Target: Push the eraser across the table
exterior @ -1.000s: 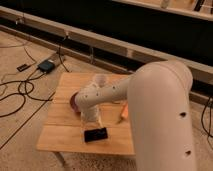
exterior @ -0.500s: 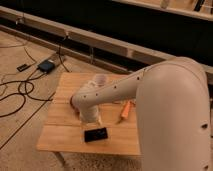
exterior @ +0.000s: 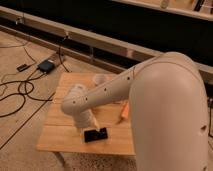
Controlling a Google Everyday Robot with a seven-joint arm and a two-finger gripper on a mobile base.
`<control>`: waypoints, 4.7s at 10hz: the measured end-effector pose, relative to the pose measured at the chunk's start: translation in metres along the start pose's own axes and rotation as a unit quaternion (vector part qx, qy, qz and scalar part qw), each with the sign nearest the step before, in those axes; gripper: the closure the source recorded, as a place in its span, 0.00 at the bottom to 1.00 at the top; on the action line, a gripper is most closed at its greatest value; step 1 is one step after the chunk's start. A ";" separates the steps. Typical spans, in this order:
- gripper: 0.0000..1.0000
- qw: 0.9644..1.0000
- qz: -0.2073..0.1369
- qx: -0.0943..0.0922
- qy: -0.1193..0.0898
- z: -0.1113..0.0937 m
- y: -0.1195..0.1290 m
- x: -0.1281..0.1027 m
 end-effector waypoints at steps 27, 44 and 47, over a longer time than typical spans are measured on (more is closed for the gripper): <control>0.35 0.997 0.065 0.038 0.030 0.057 -0.029 -0.016; 0.35 0.985 0.151 0.065 0.042 0.063 -0.125 -0.008; 0.35 0.983 0.162 0.075 0.048 0.065 -0.143 -0.002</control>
